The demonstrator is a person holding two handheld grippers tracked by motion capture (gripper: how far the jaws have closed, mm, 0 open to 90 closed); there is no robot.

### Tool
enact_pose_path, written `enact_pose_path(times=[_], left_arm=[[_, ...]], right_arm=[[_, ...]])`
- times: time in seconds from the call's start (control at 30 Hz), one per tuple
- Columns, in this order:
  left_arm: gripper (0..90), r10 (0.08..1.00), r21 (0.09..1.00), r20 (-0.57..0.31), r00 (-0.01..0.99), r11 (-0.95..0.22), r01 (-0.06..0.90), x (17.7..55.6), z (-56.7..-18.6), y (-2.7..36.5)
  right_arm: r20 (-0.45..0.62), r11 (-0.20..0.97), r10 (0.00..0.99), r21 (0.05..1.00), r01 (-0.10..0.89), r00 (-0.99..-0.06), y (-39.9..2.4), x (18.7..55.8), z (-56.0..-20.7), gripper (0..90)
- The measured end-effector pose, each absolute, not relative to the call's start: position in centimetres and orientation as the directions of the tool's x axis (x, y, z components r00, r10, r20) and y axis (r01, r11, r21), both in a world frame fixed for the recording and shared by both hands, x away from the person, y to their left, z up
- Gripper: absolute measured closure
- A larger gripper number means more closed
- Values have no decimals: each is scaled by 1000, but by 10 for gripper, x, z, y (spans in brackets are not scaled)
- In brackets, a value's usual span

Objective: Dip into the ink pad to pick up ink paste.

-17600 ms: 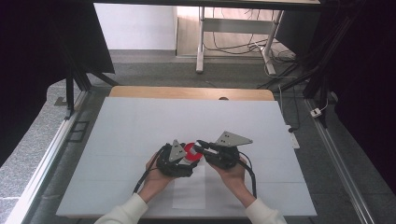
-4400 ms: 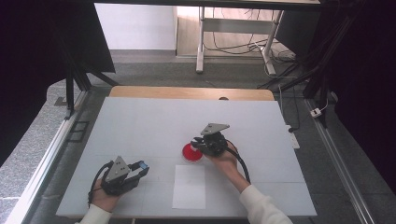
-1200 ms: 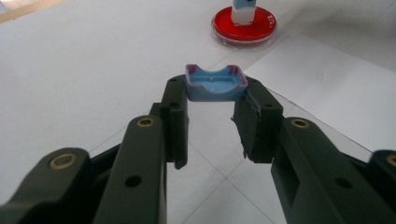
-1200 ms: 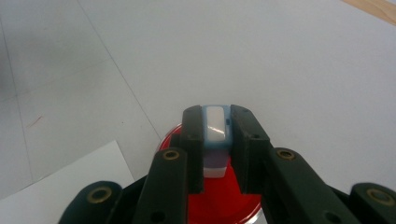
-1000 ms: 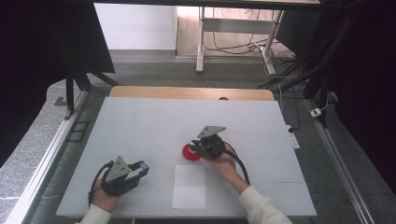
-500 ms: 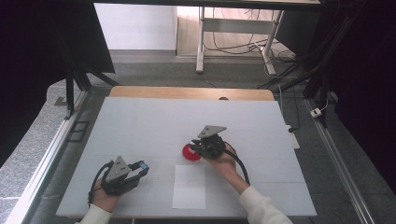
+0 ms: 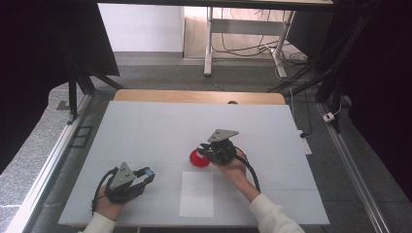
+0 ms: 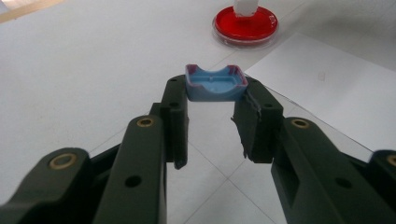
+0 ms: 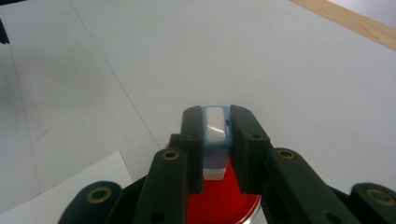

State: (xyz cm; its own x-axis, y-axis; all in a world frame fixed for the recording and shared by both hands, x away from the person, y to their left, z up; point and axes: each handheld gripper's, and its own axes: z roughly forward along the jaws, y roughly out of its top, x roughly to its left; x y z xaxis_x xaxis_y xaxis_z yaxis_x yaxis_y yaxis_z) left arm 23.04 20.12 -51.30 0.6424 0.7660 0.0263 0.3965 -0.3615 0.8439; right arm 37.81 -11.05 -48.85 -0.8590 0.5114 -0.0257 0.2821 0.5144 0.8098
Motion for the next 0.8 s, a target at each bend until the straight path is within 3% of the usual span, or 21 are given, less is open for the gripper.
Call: enact_pose_path(times=[0.8], left_arm=[[652, 771, 843, 25, 637, -359, 402, 231, -514, 203]], right_arm=[[34, 408, 531, 865, 291, -847, -128, 374, -469, 752]])
